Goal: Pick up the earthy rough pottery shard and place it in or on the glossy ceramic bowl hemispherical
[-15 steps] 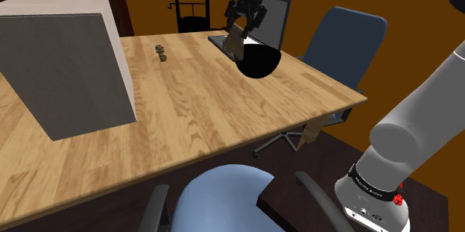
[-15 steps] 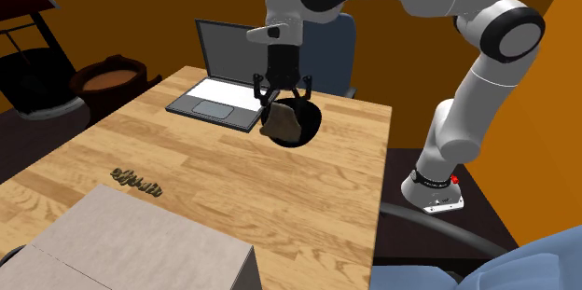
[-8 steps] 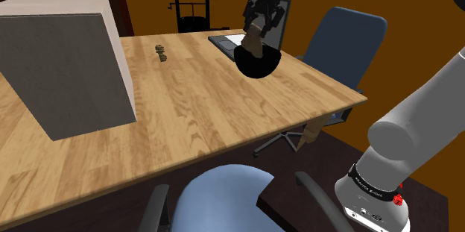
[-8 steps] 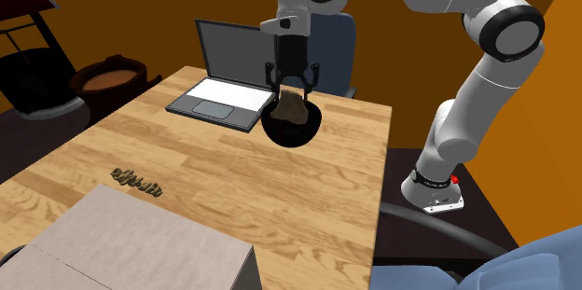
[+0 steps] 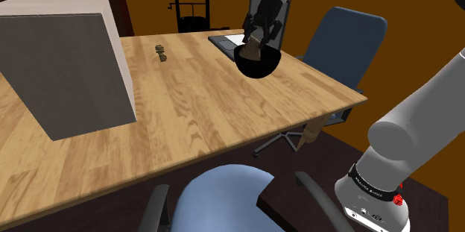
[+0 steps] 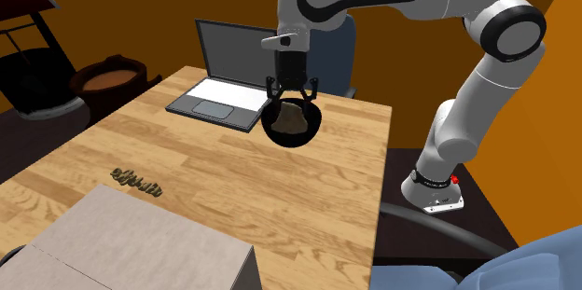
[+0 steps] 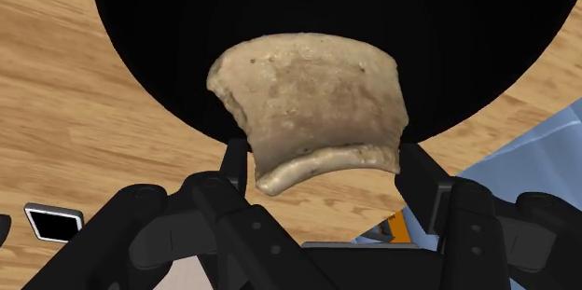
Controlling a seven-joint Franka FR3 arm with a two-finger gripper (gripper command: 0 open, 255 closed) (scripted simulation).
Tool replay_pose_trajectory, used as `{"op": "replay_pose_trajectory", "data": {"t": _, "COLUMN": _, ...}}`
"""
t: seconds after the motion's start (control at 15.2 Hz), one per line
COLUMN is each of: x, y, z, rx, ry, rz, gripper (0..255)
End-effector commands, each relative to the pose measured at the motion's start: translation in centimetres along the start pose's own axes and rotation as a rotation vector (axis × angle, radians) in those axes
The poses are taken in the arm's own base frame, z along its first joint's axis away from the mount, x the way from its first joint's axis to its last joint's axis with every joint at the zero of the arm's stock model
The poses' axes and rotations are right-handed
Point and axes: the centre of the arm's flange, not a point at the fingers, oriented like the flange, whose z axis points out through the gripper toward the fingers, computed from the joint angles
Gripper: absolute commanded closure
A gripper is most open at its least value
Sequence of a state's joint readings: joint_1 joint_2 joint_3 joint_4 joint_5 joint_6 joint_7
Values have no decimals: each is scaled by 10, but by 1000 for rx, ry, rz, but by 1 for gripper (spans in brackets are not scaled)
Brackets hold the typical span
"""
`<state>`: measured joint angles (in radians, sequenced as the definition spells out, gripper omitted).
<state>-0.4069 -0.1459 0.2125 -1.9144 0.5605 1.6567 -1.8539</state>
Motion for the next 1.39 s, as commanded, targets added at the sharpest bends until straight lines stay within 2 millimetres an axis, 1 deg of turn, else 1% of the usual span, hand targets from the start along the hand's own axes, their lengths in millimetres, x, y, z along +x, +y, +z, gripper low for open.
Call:
{"op": "replay_pose_trajectory", "data": {"t": 0.0, "x": -6, "y": -1, "z": 8, "rx": 0, "ry": 0, "rz": 0, "gripper": 255}}
{"op": "replay_pose_trajectory", "data": {"t": 0.07, "x": -9, "y": -1, "z": 14, "rx": 0, "ry": 0, "rz": 0, "gripper": 255}}
{"op": "replay_pose_trajectory", "data": {"t": 0.53, "x": -9, "y": -1, "z": 14, "rx": 0, "ry": 0, "rz": 0, "gripper": 255}}
{"op": "replay_pose_trajectory", "data": {"t": 0.59, "x": -9, "y": -1, "z": 14, "rx": 0, "ry": 0, "rz": 0, "gripper": 0}}
{"op": "replay_pose_trajectory", "data": {"t": 0.92, "x": -9, "y": -1, "z": 14, "rx": 0, "ry": 0, "rz": 0, "gripper": 0}}
{"op": "replay_pose_trajectory", "data": {"t": 1.12, "x": -9, "y": -1, "z": -26, "rx": 0, "ry": 0, "rz": 0, "gripper": 0}}
{"op": "replay_pose_trajectory", "data": {"t": 1.19, "x": -9, "y": -1, "z": -36, "rx": 0, "ry": 0, "rz": 0, "gripper": 0}}
{"op": "replay_pose_trajectory", "data": {"t": 1.32, "x": -9, "y": -1, "z": -36, "rx": 0, "ry": 0, "rz": 0, "gripper": 0}}
